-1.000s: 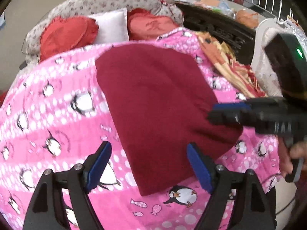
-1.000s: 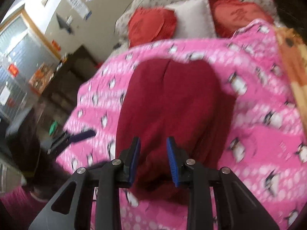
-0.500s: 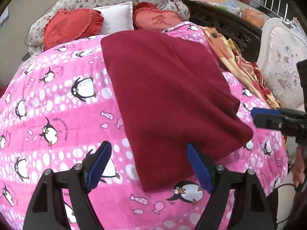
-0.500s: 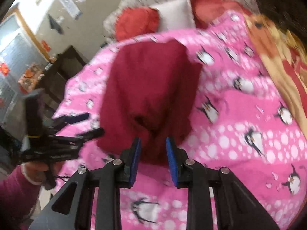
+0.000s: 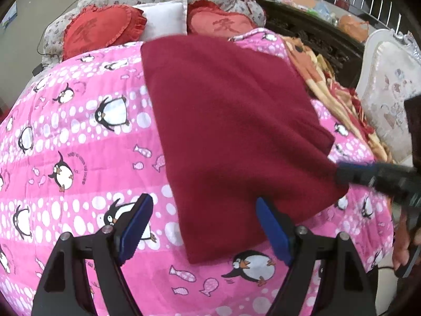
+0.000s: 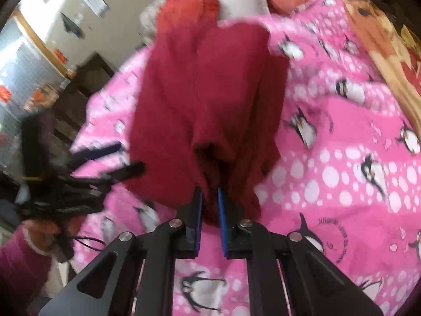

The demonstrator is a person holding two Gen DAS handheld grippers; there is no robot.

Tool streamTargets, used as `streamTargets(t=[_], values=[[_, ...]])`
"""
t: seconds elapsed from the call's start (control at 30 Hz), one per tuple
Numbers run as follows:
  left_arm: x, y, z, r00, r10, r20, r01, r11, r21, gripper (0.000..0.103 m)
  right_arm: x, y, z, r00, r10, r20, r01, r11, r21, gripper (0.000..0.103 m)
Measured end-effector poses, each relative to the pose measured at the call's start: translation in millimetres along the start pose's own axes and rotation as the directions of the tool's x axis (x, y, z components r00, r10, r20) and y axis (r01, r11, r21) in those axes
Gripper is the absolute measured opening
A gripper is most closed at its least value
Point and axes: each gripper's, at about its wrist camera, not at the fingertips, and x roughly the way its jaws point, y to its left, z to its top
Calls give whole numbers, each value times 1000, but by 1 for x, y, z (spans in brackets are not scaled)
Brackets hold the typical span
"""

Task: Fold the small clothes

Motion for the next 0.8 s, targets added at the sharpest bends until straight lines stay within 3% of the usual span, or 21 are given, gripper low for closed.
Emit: streamTargets(t=[0.03, 0.07, 0.13, 0.2, 0.3, 0.33, 0.37, 0.4, 0.57, 0.7, 0.8], values=[[0, -1, 1, 1000, -2, -1, 2, 1000, 4, 84, -6, -1, 8, 999, -6, 34, 5, 1000, 11, 7], [0, -2, 2, 1000, -3, -4, 3, 1000, 8, 84, -14, -1, 15, 997, -16, 77, 14, 1000, 24, 23], [4, -5, 3, 1000, -3, -10, 4, 1000, 16, 84, -18, -4, 29, 992, -27, 126, 20, 998, 55, 32], [7, -8, 3, 1000, -1, -19, 2, 1000, 16, 84, -3, -7, 47, 993, -72, 96, 62, 993, 99, 32], [10, -9, 2, 1000, -5, -25, 5, 1000, 12, 84, 28, -20, 60, 999, -34, 32, 29, 986, 163, 32], [10, -9, 2, 1000, -5, -27, 5, 1000, 11, 84, 36, -23, 64, 1000, -17, 13, 14, 985, 171, 22], [11, -9, 2, 1000, -7, -30, 7, 1000, 12, 84, 38, -23, 66, 999, -34, 22, 30, 988, 152, 3], [12, -9, 2, 999, -10, -33, 10, 1000, 12, 84, 35, -22, 68, 997, -64, 40, 59, 991, 118, 0], [22, -11, 0, 998, -12, -54, 14, 1000, 23, 84, 36, -31, 67, 973, -224, 55, 223, 974, 33, 0], [22, -9, -2, 999, -5, -51, 5, 1000, 12, 84, 32, -35, 64, 977, -208, 55, 205, 977, 54, 0], [19, -9, -2, 999, 2, -45, -2, 1000, 17, 84, 17, -25, 62, 970, -236, 61, 234, 972, 34, 0]])
